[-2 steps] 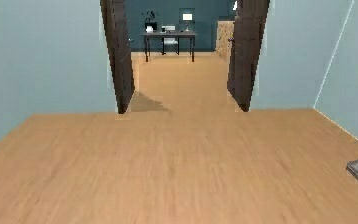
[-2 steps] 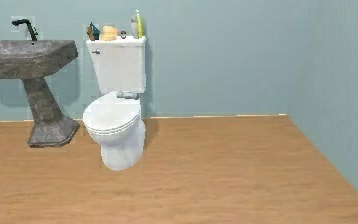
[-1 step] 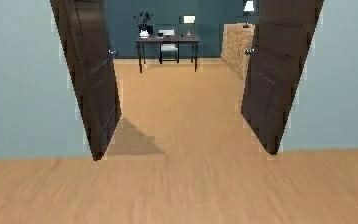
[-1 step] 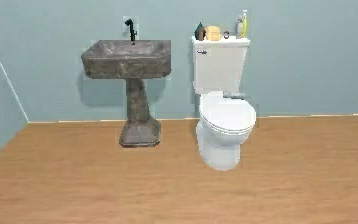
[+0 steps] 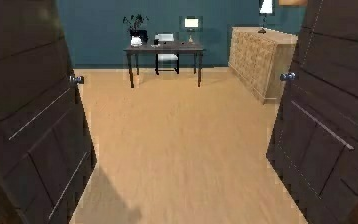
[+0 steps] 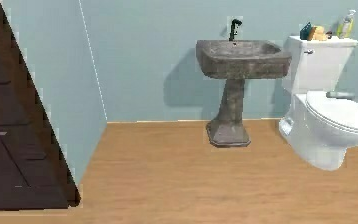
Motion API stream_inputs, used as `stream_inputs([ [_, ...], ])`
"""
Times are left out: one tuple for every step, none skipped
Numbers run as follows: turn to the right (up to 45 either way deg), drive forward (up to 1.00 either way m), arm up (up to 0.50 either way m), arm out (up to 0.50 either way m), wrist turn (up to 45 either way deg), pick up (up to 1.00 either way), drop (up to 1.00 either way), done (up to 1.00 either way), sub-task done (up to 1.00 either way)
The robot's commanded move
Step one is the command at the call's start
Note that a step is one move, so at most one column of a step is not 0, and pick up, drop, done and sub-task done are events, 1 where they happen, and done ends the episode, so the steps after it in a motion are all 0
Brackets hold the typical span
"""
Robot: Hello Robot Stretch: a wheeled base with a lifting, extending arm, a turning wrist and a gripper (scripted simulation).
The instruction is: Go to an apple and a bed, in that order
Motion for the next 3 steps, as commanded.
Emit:
stream_inputs([
  [0.0,1.00,0.00,0.00,0.0,0.00,0.00,0.00,0.00],
  [0.0,0.80,0.00,0.00,0.0,0.00,0.00,0.00,0.00],
  [-45.0,0.00,0.00,0.00,0.0,0.00,0.00,0.00,0.00],
])
